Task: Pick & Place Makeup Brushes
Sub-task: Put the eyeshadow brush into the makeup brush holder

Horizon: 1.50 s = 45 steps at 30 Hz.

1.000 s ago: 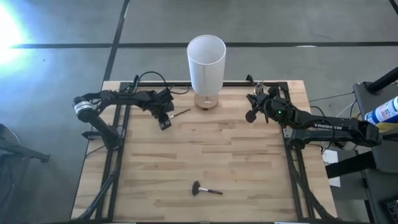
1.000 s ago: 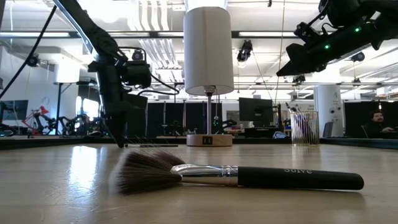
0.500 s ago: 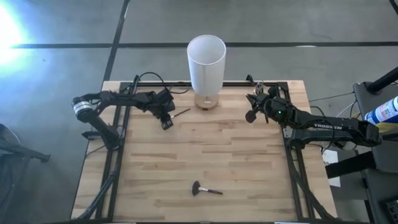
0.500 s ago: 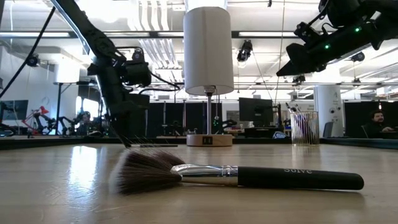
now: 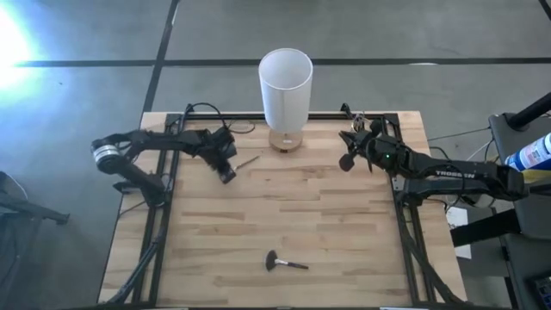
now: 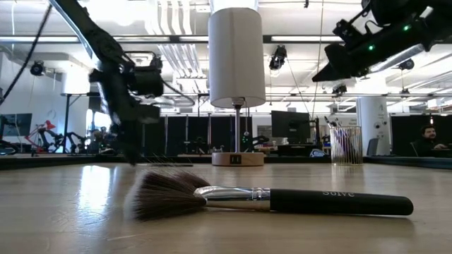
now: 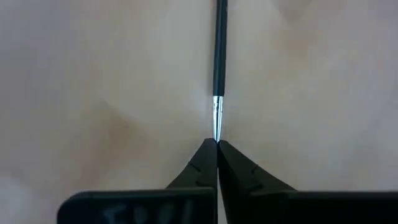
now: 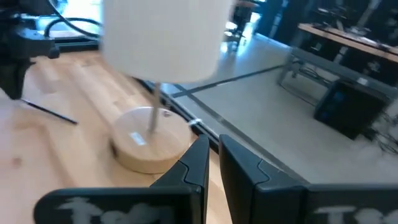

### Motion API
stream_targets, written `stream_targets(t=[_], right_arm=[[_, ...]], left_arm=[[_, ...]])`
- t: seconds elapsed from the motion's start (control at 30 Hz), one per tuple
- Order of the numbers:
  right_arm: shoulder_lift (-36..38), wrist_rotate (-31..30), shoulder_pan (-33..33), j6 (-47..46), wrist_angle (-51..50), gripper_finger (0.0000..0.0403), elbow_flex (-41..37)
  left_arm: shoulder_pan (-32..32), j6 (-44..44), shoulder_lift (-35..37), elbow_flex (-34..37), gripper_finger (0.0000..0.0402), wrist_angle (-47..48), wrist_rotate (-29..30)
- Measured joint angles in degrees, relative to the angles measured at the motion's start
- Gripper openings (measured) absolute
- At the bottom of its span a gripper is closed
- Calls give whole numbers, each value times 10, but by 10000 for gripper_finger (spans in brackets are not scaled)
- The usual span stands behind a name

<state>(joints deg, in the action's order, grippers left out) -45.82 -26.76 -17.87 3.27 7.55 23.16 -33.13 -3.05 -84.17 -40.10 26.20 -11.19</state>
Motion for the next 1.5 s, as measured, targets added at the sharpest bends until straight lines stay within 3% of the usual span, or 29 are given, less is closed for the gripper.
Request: stream_targets(t=[0.17,0.33,0.53,0.67,0.8,0.97,1.17,1.4,1.5], right_arm=[[-14,0,65,10,-1,34,16],[-69,16,140,-16,-1,34,36],[-182,27,197,-52,-1,34,87],[-261,89,204,-49,0,34,143],[-335,132,205,-10,-18,34,212],[-415,134,205,41,-118,37,316],[-507,132,205,79,-232,75,431],[-570,57,205,128,-290,126,516],[-583,55,204,154,-295,136,534]], left_arm=[[6,-106,70,-10,1,32,-101],[32,-219,110,-12,0,21,-160],[75,-321,103,-16,0,-61,-192],[93,-373,75,-23,0,-125,-216],[107,-390,44,-43,0,-144,-235],[120,-386,16,-73,0,-147,-242],[125,-374,0,-98,0,-147,-254],[125,-369,-8,-104,0,-146,-260],[126,-368,-8,-104,0,-147,-264]])
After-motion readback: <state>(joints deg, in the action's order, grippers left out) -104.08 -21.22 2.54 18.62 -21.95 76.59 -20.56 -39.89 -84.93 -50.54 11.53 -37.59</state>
